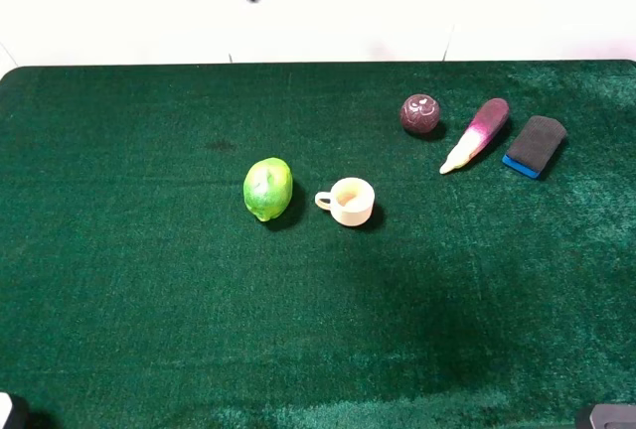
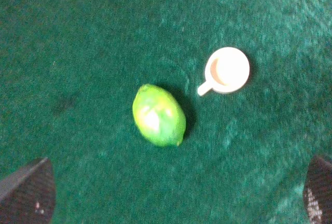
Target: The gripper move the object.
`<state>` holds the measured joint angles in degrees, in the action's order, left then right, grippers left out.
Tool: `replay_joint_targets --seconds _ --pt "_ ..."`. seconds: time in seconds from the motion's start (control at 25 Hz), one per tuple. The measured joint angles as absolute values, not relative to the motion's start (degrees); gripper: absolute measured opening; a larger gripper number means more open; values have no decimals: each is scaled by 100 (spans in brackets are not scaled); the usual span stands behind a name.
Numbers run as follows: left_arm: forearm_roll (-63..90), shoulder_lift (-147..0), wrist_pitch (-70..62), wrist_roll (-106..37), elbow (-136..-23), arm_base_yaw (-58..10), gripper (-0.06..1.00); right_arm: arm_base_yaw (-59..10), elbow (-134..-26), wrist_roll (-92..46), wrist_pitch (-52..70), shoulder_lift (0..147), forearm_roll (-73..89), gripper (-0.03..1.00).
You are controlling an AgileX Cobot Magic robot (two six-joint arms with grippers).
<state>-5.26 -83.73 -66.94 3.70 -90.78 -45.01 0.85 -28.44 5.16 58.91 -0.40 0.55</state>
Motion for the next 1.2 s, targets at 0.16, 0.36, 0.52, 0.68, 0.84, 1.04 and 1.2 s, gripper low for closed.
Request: replay_joint_targets --seconds 0.16,0.36,0.52,0.68,0.84,1.04,1.2 --pt "-526 -7385 -6694 363 -8327 -4501 97 85 -2844 516 5891 -40 55 69" --pt "-526 -6222 -6700 363 -7430 -4501 97 85 -2844 516 5891 -40 55 69" --pt "-398 -5310 -6700 363 -6830 -4501 97 85 -2844 516 5891 -40 55 69" --pt "-332 -4605 -6700 363 -6338 -4501 97 85 -2844 516 5891 -40 55 69" --pt "-333 -3945 -6700 357 -5818 -4439 97 85 -2844 516 5891 -40 55 69" --pt "-381 -2969 -6700 357 -4940 -3613 97 85 -2844 516 5891 -40 55 69" --pt "-381 -2244 -6684 357 -4386 -2860 97 85 -2844 516 5891 -40 55 69"
